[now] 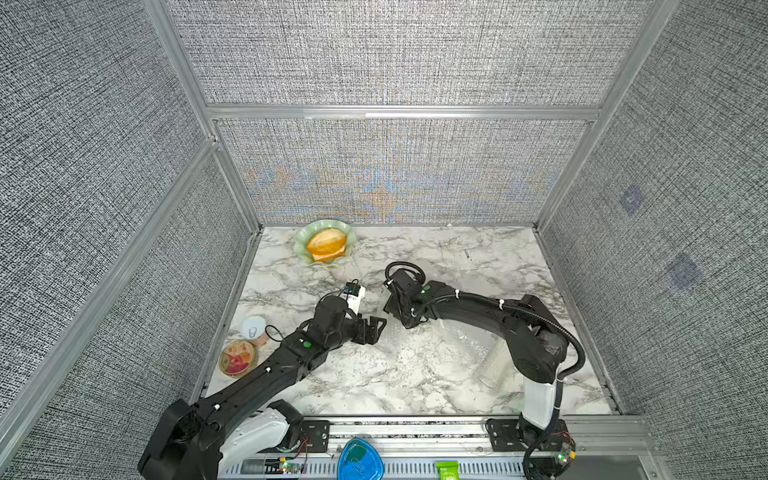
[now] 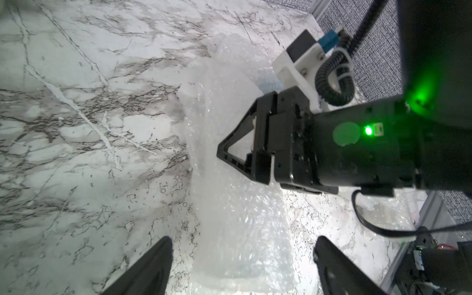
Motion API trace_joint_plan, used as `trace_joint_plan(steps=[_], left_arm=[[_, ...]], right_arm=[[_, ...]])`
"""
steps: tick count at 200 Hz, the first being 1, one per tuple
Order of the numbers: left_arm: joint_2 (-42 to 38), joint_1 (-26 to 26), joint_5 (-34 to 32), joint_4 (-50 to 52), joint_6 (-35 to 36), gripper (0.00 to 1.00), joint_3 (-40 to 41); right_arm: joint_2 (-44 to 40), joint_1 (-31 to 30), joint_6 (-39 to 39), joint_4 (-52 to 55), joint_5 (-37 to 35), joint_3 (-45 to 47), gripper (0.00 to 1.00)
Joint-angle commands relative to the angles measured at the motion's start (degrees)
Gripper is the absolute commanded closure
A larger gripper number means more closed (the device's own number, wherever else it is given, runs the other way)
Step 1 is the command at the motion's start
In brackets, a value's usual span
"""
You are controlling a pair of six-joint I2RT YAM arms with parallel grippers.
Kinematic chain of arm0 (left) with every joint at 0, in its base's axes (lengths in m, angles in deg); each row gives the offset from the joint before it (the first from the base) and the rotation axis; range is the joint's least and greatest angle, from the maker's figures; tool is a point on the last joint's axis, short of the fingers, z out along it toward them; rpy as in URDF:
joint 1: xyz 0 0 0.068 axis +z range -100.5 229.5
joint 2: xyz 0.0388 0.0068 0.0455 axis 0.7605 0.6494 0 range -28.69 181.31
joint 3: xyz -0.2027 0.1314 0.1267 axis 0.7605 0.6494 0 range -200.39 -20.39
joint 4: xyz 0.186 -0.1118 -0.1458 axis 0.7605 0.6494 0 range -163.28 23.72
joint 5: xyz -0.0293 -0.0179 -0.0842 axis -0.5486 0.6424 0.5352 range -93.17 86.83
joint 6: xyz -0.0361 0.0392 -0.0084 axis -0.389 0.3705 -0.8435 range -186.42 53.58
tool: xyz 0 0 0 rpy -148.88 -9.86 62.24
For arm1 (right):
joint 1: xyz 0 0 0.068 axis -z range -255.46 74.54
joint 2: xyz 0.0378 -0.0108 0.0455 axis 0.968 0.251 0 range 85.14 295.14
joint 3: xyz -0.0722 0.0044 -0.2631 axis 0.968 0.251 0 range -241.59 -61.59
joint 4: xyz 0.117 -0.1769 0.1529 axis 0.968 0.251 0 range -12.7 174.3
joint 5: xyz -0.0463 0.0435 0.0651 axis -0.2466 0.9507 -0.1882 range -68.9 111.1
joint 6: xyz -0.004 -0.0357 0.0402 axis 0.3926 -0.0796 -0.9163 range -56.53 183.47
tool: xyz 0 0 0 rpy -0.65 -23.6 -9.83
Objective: Unwrap the vase from the bubble wrap
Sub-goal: Unwrap the bubble wrap at the center of the board.
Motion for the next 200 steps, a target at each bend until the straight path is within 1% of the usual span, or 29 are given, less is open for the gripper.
trace_joint_plan(steps=[1,21,44,62,90,122,133,147,169,200], left_arm=[[-1.0,-1.27,-1.24,-1.4,2.74,0.17,0.58],[-1.56,-2.98,-2.69,-2.58,4.08,0.2,1.62],[-0.55,-4.65,-4.92,-4.0,5.35,0.21,2.1],[0.83,-6.17,-8.07,-4.83,6.46,0.22,1.94],[3.0,-8.18,-13.2,-5.65,8.5,0.27,0.94],[5.08,-9.71,-17.36,-6.76,10.68,0.31,0.0],[5.84,-9.92,-17.6,-7.34,11.48,0.32,-0.3],[7.1,-10.35,-18.06,-7.24,12.27,0.36,-1.08],[8.02,-10.71,-17.82,-7.53,13.15,0.38,-1.23],[7.88,-11.21,-16.26,-8.99,14.11,0.38,-0.28]], right_arm=[[1.02,0.28,-2.85,0.47,4.17,0.88,0.44],[1.15,0.62,-3.2,-0.23,5.09,1.37,0.44],[1.28,0.89,-3.07,-0.39,5.53,1.46,0.44],[1.33,1.07,-2.98,-0.55,6.03,1.71,0.44],[1.38,1.34,-3.05,-1.13,6.63,2.51,0.44],[1.39,1.51,-3.11,-1.57,7.12,3.21,0.44],[1.49,1.6,-3.19,-1.7,7.29,3.46,0.44],[1.52,1.77,-3.33,-1.99,7.55,3.74,0.44],[1.82,1.91,-3.21,-2.12,7.98,3.67,0.44],[2.33,2.13,-3.2,-2.18,8.18,3.64,0.44]])
